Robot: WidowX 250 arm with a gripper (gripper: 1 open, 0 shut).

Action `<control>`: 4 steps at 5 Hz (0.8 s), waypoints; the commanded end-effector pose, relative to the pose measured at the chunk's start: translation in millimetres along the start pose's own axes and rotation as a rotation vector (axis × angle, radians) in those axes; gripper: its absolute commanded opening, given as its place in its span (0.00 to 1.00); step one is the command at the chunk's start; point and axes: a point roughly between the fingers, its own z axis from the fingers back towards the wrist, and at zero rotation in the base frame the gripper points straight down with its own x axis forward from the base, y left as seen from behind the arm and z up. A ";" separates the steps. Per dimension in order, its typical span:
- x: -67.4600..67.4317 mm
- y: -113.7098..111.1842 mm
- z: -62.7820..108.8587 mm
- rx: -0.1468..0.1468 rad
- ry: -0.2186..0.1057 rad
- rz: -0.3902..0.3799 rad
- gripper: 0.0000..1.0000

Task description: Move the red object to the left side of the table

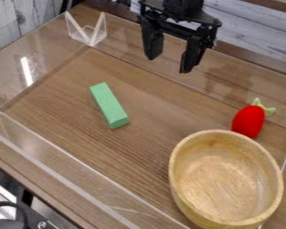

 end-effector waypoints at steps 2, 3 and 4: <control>9.2 -45.1 -15.3 -0.013 -0.003 0.008 1.00; 9.0 -84.6 -17.0 -0.022 -0.032 0.007 1.00; 9.7 -104.5 -36.8 -0.032 -0.057 -0.051 1.00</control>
